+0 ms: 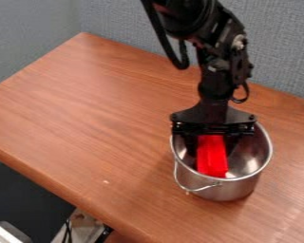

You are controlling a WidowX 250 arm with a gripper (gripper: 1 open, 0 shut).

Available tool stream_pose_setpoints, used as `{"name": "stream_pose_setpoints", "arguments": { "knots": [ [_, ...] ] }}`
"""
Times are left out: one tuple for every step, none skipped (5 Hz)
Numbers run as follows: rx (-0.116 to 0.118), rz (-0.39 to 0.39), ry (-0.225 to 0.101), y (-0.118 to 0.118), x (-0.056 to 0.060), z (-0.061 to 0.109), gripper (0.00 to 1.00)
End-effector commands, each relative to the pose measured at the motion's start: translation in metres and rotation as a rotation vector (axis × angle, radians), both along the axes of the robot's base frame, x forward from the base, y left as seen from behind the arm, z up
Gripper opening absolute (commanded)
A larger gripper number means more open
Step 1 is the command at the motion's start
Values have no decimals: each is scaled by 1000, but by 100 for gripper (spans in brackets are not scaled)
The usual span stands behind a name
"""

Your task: Put the red object in the metal pot

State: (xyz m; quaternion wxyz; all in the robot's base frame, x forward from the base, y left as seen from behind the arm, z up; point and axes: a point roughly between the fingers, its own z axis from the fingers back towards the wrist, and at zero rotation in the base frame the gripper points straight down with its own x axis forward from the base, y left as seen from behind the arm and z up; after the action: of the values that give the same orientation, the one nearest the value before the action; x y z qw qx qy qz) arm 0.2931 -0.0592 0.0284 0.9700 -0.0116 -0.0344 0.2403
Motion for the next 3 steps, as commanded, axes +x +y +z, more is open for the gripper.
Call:
{"name": "stream_pose_setpoints", "arguments": {
  "knots": [
    [0,-76,-52,4,15,30,0],
    [10,-184,-47,3,24,41,0],
    [16,-203,-53,-7,19,42,100]
  ]
}}
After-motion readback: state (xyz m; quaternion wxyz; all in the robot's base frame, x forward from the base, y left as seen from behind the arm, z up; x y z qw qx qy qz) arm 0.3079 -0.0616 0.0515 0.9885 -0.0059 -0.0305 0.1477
